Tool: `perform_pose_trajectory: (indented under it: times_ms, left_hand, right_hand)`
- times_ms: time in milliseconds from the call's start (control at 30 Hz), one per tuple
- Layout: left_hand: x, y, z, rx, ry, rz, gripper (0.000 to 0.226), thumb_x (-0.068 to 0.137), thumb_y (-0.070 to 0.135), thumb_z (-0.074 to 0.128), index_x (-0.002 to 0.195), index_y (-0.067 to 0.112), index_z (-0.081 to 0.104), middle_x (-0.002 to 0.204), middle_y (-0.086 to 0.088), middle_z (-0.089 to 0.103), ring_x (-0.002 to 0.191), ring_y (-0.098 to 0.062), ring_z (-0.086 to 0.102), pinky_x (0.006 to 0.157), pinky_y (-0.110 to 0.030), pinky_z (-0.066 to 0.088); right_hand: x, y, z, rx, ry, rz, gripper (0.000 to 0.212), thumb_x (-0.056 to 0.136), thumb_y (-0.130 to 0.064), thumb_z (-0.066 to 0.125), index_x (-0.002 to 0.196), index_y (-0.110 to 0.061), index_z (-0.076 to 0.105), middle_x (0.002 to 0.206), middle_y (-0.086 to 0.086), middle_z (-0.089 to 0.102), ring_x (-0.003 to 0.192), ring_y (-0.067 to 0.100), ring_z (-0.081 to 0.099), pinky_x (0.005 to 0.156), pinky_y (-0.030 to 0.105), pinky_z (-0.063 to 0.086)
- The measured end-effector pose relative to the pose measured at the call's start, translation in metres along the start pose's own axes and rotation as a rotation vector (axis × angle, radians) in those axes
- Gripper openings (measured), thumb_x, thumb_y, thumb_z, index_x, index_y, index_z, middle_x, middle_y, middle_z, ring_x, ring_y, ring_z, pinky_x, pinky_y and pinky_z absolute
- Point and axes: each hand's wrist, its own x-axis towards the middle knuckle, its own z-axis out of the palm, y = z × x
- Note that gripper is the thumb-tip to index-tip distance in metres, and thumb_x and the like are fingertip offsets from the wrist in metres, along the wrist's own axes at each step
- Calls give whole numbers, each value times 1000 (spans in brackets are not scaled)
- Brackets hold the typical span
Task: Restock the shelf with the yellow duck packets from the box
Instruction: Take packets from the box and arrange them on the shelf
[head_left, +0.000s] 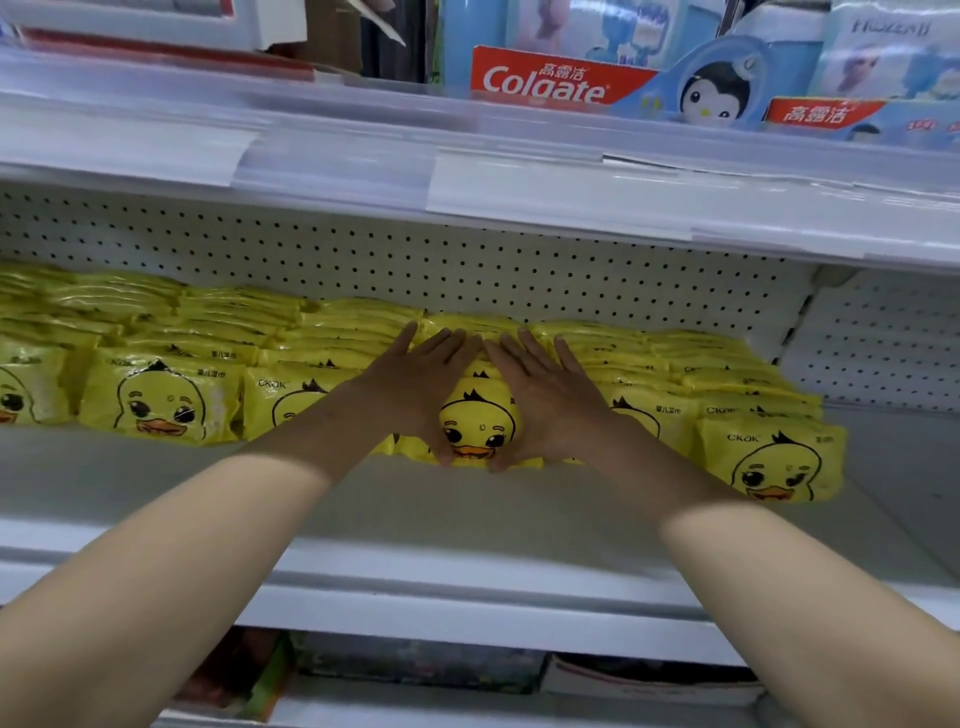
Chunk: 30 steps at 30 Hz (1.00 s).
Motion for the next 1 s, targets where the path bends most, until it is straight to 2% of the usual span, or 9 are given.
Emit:
perform_pose_trajectory:
  times_ms: [133,267,500,633,1000]
  left_hand:
    - [2,3,0,22,40,-6,140,53,62,83,154,14,1,163,-5,9,150,-18,6,121,-48,-1]
    - [1,7,-2,1,48,-37,136,54,59,85,154,16,3,162,-3,11,149,-18,12,122,-47,0]
    - [-18,16,-17,-19,5,-131,146,54,61,83,154,14,-12,164,-6,-6,151,-19,-6,121,-48,-4]
    - [-50,-2,-27,-129,51,-217,143,56,62,82,155,18,-12,164,-2,-4,150,-14,-7,121,-46,-6]
    - [-140,-69,-17,-90,-120,-454,138,62,66,77,154,21,-17,163,3,-13,149,-12,-10,121,-44,-5]
  right_hand:
    - [3,-2,2,4,23,20,140,58,-73,77,158,-21,-5,167,1,-4,153,19,-12,122,50,-6]
    - [2,-5,1,8,29,35,137,59,-72,77,158,-21,-3,167,1,-1,153,19,-9,123,49,-6]
    - [-4,-5,-10,44,-2,-7,141,58,-82,69,158,-16,-4,167,3,-2,153,20,-9,123,50,-4]
    - [-8,-8,-23,127,54,-25,133,64,-83,64,159,-16,-3,167,1,-1,153,17,-8,123,46,-4]
    - [6,-57,-31,194,50,-107,124,69,-82,60,159,-21,0,167,2,-2,153,19,-10,123,47,-4]
